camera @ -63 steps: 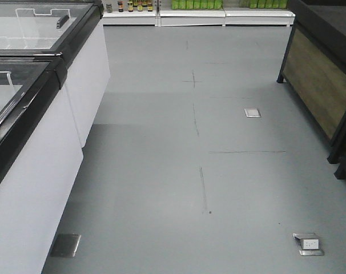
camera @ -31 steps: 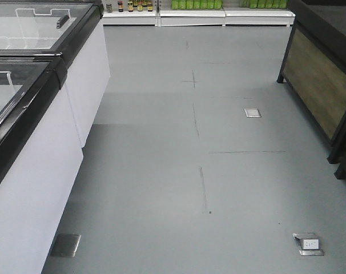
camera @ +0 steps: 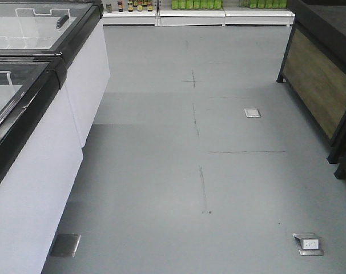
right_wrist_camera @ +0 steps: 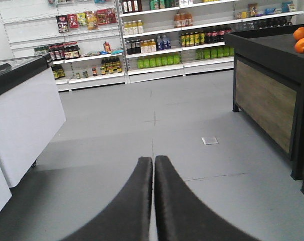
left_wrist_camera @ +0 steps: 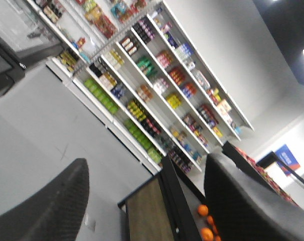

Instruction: Left arm holds basket, right arm returns cookies

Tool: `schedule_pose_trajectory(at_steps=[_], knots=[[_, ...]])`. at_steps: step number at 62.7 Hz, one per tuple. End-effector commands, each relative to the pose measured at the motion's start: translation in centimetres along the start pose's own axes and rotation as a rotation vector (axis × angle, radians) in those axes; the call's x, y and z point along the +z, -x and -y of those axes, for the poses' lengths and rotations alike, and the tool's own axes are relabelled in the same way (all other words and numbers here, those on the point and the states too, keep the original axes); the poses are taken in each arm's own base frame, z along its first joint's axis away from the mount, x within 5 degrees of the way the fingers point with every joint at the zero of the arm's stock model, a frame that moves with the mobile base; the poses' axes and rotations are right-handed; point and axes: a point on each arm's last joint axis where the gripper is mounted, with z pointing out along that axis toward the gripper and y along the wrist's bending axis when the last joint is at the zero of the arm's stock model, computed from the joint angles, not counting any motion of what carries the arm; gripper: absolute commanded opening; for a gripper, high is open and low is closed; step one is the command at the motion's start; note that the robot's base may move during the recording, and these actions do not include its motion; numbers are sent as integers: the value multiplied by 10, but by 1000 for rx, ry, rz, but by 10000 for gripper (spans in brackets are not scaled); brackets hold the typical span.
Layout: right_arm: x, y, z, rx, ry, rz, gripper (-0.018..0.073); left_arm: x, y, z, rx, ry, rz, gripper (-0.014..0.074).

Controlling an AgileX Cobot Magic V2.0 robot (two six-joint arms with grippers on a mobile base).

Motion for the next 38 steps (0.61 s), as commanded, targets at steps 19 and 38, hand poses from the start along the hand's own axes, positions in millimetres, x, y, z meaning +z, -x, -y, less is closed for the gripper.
schedule_pose_trajectory(at_steps=[19,38], knots=[[-1,6,0,-1,-4,86,-9,45,81,-13,57,207,351,461],[-1,6,0,-1,-4,86,-9,53,118,-61,-63,414,474,461]])
